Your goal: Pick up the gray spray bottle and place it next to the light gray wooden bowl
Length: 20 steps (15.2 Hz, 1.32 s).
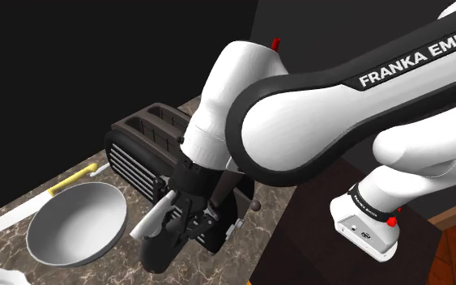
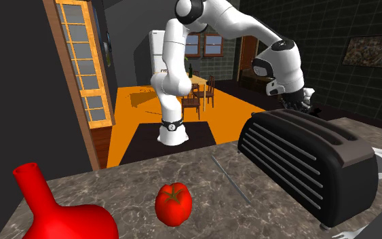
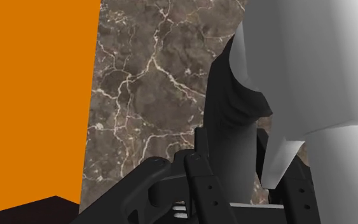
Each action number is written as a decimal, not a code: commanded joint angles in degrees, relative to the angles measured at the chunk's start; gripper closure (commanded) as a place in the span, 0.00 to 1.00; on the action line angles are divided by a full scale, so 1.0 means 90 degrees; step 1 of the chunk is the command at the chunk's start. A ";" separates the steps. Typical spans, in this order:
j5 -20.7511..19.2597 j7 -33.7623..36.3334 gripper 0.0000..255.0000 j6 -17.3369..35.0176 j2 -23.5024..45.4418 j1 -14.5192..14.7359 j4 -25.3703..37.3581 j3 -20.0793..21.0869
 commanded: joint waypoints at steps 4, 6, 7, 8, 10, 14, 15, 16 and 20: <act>0.0793 -0.0601 1.00 -0.0061 -0.0469 -0.0573 -0.0007 0.0565; 0.1077 -0.0817 1.00 -0.0082 -0.0643 -0.0765 -0.0001 0.0761; 0.1215 -0.0921 1.00 -0.0092 -0.0729 -0.0854 0.0003 0.0854; 0.1350 -0.1024 1.00 -0.0104 -0.0814 -0.0940 0.0008 0.0942; 0.1458 -0.1104 1.00 -0.0114 -0.0883 -0.1002 0.0013 0.1008; 0.1458 -0.1104 1.00 -0.0114 -0.0883 -0.1003 0.0013 0.1008; 0.1455 -0.1103 1.00 -0.0111 -0.0880 -0.1007 0.0012 0.1013; 0.1456 -0.1103 1.00 -0.0112 -0.0881 -0.1005 0.0012 0.1011; 0.1321 -0.1106 0.00 -0.0039 -0.0692 -0.0893 -0.0131 0.0879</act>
